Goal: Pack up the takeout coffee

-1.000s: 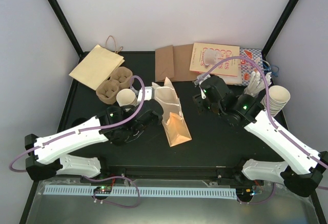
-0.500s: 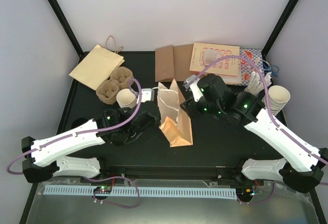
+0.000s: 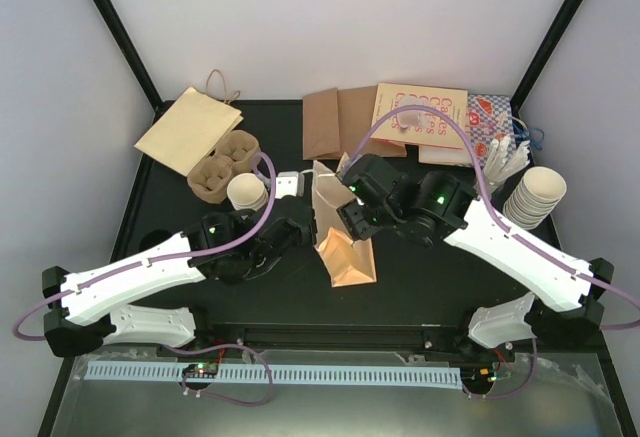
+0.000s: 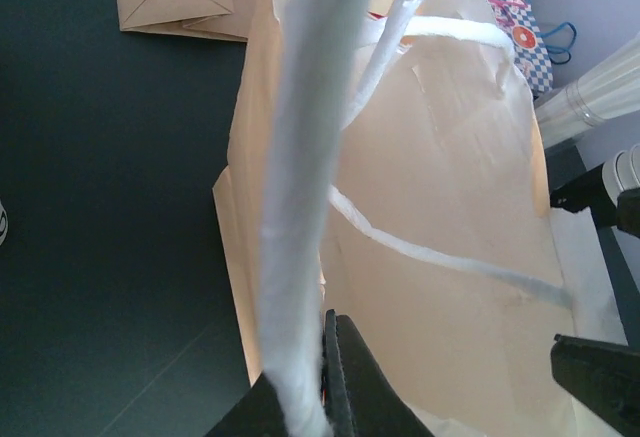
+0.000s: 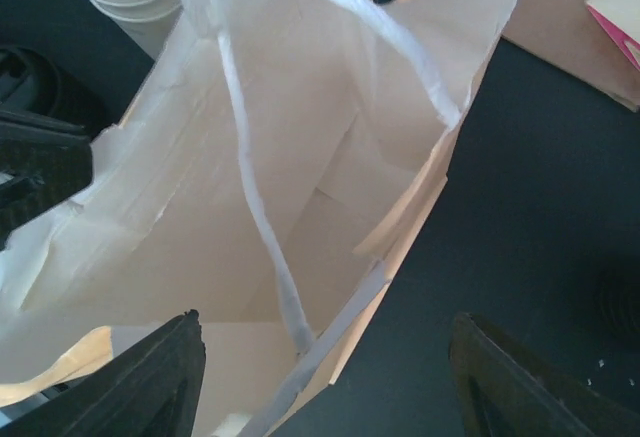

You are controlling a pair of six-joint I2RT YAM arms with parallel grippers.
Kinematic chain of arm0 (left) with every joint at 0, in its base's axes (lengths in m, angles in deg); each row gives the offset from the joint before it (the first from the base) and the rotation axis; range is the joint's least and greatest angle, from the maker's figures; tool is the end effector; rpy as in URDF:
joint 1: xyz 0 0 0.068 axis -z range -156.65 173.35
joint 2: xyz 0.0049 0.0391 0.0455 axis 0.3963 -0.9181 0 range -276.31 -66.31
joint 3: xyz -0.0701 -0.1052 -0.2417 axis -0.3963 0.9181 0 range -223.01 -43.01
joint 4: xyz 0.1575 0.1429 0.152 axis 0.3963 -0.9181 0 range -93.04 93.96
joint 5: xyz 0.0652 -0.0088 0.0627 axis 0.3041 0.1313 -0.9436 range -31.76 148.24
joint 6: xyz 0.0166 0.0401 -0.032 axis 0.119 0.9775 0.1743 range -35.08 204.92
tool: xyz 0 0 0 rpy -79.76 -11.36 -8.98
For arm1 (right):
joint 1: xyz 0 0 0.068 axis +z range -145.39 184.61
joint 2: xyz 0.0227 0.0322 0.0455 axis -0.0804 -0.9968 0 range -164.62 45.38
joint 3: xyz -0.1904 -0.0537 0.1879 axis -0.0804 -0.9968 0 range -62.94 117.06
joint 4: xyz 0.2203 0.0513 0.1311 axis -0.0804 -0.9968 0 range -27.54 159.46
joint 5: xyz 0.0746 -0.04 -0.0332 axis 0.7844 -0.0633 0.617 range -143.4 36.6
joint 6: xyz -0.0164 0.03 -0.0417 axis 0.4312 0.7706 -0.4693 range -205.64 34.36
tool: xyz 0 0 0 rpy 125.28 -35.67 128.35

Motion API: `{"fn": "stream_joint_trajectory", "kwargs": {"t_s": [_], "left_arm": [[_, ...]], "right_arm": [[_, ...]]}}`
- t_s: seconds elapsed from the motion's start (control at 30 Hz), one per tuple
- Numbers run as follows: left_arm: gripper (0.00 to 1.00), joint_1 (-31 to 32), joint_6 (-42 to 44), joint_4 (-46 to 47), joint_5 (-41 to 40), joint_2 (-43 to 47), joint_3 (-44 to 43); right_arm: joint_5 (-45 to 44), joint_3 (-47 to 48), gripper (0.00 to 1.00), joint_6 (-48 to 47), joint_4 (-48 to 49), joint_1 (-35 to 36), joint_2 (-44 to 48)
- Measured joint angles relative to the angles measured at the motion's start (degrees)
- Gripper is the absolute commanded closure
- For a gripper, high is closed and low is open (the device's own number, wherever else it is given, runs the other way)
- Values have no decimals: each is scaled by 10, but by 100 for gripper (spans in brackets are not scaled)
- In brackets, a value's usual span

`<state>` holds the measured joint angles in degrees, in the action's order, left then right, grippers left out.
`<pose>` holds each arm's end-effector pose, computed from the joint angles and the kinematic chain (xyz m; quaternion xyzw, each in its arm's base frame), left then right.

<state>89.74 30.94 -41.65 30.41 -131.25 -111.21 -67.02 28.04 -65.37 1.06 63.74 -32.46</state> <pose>0.1062 -0.2016 0.3554 -0.0006 0.8932 -0.2308 0.3858 0.1361 0.2114 0.3965 -0.2818 0.9055 0.1023 0.3003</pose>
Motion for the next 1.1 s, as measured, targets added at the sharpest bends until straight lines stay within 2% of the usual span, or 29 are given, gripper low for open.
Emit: {"fn": "stream_joint_trajectory", "kwargs": {"t_s": [0.17,0.33,0.6,0.67,0.87,1.1], "left_arm": [[99,0,0,3,1,0,0],[99,0,0,3,1,-1,0],[98,0,-3,3,1,-5,0],[98,0,-3,3,1,-5,0],[98,0,-3,4,1,-8,0],[98,0,-3,7,1,-9,0]], "right_arm": [[-66,10,30,45,-47,32,-21],[-117,-2,30,70,-80,35,-32],[-122,-27,26,71,-83,36,-31],[-130,-32,30,71,-83,37,-33],[-216,-41,54,94,-82,38,-42],[-309,-44,67,106,-40,36,-12]]}}
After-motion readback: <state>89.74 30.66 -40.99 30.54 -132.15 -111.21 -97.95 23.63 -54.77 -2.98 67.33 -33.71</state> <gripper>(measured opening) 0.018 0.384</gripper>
